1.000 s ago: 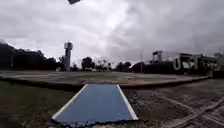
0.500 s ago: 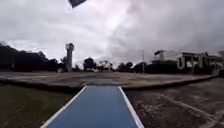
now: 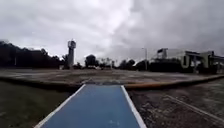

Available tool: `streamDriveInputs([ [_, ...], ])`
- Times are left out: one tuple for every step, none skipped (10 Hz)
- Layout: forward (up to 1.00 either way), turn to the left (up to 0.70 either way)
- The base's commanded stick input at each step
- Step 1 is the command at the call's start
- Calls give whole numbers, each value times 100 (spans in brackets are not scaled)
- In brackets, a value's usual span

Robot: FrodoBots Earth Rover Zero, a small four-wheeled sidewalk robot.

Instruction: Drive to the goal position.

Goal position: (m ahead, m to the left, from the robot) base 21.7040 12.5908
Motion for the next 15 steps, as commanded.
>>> streamDriveInputs([
  [50, 0],
  [50, 0],
  [50, 0],
  [50, 0],
  [50, 0],
  [50, 0],
  [50, 0],
  [50, 0],
  [50, 0],
  [50, 0],
  [50, 0],
  [50, 0],
  [50, 0],
  [50, 0],
  [50, 0],
])
